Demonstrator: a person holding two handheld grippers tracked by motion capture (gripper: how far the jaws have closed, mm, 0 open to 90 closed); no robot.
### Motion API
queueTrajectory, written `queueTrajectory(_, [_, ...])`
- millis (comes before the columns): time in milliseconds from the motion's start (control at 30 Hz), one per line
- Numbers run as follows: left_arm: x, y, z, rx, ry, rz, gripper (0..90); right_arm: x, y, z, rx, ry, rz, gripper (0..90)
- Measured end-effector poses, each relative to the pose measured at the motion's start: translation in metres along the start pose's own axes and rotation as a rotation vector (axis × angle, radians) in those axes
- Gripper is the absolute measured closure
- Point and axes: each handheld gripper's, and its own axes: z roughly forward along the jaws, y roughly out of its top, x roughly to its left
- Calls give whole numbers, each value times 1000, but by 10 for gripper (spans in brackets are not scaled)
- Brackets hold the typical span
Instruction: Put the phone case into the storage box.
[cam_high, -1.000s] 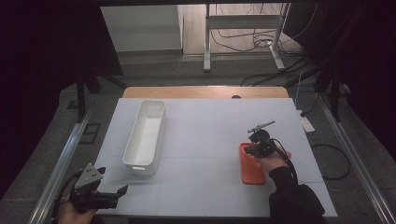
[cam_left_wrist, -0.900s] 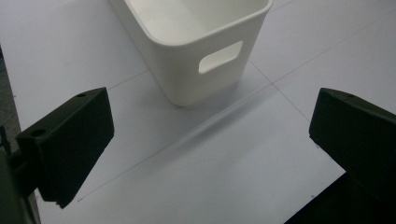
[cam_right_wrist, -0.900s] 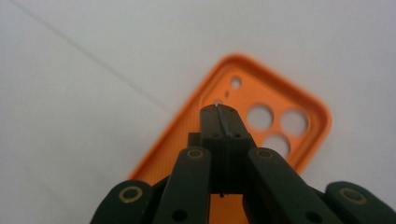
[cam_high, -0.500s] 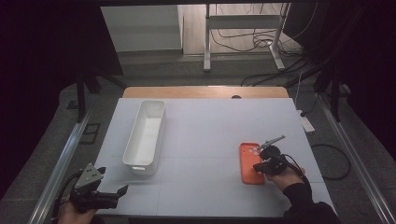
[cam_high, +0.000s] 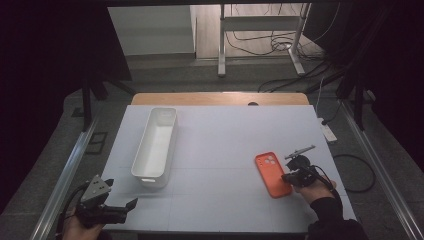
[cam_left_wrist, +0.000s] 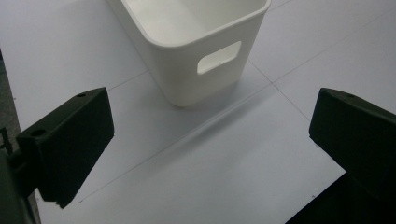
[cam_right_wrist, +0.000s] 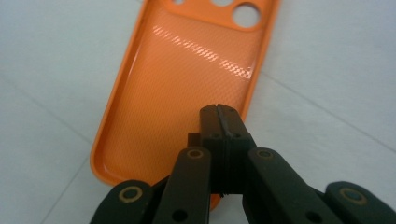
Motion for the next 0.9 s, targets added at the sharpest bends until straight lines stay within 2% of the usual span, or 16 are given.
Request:
queueTrajectory(300, [0, 0, 0, 0, 0, -1, 8, -18, 1, -1, -18, -32, 48, 892])
queueTrajectory(467, [0, 0, 0, 0, -1, -1, 8, -17, 2, -3, -22, -30, 42, 892])
queueTrajectory(667, [0, 0, 0, 0, 0, -2, 8, -13, 2, -15, -85, -17, 36, 891])
queueTrajectory(800, [0, 0, 0, 1, 0, -1, 8, -10, 0, -23, -122, -27, 37, 781])
queueTrajectory(833, [0, 0, 0, 1, 0, -1, 8, -10, 0, -23, -122, -27, 37, 781])
queueTrajectory(867, [0, 0, 0, 1, 1, -1, 8, -8, 0, -26, -132, -33, 29, 677])
queueTrajectory(900, [0, 0, 0, 1, 0, -1, 8, -8, 0, -26, -132, -33, 29, 677])
